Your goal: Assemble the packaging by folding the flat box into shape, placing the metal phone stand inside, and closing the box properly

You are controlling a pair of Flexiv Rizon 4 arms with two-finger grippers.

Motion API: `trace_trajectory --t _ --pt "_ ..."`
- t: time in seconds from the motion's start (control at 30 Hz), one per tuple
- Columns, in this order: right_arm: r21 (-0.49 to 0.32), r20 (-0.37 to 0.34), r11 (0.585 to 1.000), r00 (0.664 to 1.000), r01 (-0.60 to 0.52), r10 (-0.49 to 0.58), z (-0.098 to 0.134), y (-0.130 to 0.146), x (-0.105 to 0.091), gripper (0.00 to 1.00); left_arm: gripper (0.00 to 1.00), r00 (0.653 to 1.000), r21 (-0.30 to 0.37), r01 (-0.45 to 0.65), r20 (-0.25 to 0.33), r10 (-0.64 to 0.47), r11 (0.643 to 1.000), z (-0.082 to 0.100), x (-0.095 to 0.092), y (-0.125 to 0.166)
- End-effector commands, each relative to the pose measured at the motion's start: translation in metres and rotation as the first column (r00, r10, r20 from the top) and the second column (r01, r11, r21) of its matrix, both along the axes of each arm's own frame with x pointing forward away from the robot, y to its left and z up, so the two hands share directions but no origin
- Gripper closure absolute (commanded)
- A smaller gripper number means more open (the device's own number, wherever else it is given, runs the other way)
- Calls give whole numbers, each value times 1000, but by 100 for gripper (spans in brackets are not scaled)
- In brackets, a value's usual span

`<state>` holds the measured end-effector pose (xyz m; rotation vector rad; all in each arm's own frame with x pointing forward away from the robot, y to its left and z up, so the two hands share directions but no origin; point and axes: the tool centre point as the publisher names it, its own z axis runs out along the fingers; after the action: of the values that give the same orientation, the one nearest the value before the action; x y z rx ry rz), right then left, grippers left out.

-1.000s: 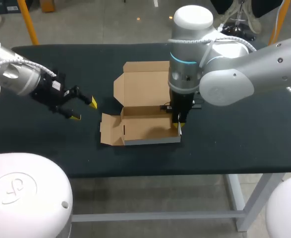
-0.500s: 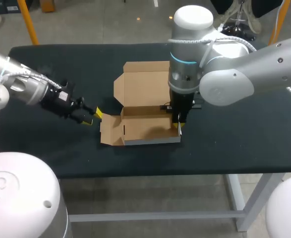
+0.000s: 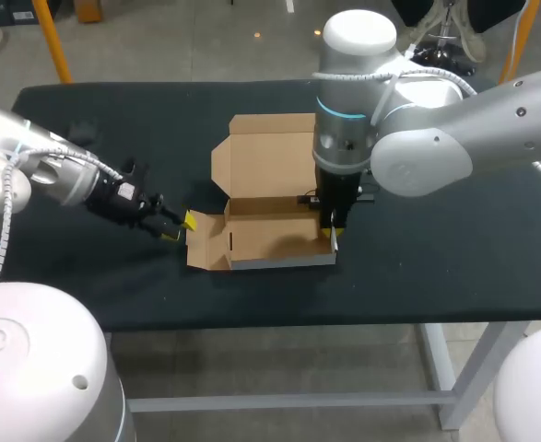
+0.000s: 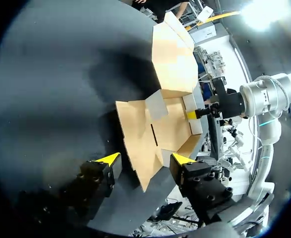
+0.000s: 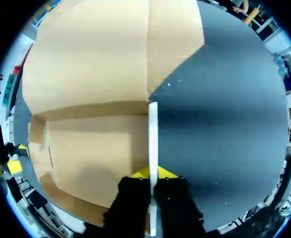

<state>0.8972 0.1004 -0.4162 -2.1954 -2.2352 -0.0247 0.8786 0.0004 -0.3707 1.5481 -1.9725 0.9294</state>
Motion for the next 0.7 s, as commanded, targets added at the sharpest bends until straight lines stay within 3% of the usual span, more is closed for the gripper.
trace_trajectory --t 0.03,0.17,0.23,0.4,0.47,0.53,0.57,0.7 --pt "-2 -1 1000 1000 0 0 1 0 0 100 33 1000 -6 11 -8 -11 1000 -9 7 -2" --pt "-2 -1 1000 1000 0 0 1 0 0 100 45 1000 -14 20 -17 -20 1000 -16 9 -4" --pt "-2 -1 1000 1000 0 0 1 0 0 100 57 999 -11 31 -29 -31 999 -19 9 -7" --pt "-2 -1 1000 1000 0 0 1 0 0 100 58 998 25 47 -42 -45 999 -23 9 -17" --pt "-2 -1 1000 1000 0 0 1 0 0 100 64 998 37 44 -44 -42 998 -23 9 -19" --pt "-2 -1 1000 1000 0 0 1 0 0 100 80 999 59 27 -44 -25 998 -22 9 -21" --pt "-2 -1 1000 1000 0 0 1 0 0 100 97 999 68 21 -46 -18 997 -21 9 -23" --pt "-2 -1 1000 1000 0 0 1 0 0 100 100 999 141 -28 -37 34 990 -16 10 -28"
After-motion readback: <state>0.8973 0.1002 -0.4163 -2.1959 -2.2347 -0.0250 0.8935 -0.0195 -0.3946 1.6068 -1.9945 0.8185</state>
